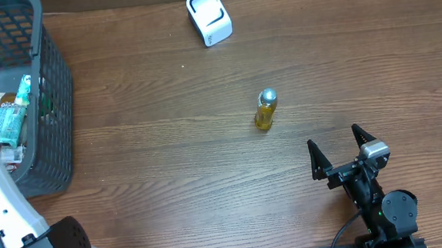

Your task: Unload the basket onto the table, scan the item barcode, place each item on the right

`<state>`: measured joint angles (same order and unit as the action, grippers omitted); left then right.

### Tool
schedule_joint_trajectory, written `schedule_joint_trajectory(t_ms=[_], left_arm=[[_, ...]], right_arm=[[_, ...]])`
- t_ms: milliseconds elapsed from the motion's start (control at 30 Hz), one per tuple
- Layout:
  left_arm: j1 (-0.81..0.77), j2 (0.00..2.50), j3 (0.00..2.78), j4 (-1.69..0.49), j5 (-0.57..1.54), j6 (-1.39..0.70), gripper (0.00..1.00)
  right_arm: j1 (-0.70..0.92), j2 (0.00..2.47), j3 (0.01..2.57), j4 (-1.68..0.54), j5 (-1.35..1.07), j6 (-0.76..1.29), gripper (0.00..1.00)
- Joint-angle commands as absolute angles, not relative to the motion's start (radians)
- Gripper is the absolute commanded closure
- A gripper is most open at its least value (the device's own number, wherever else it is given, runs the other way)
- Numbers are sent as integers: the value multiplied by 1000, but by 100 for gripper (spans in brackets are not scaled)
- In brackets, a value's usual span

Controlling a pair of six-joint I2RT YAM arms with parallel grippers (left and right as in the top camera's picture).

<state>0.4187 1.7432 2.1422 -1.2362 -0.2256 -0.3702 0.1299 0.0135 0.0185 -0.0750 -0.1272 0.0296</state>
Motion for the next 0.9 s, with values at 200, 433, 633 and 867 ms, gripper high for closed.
schedule_joint_trajectory(t_ms=[200,433,633,867], left_arm=[[484,1854,2162,-1237,-107,-209,9],[485,1989,2162,-1260,26,-71,0],[485,2086,2162,-1258,27,-25,0],[485,2175,2162,-1245,41,35,0]], right_arm=[[128,3,8,-71,-133,28,0],[128,3,8,-71,-133,28,0],[128,3,8,-70,-133,28,0],[128,3,8,-70,-133,29,0]])
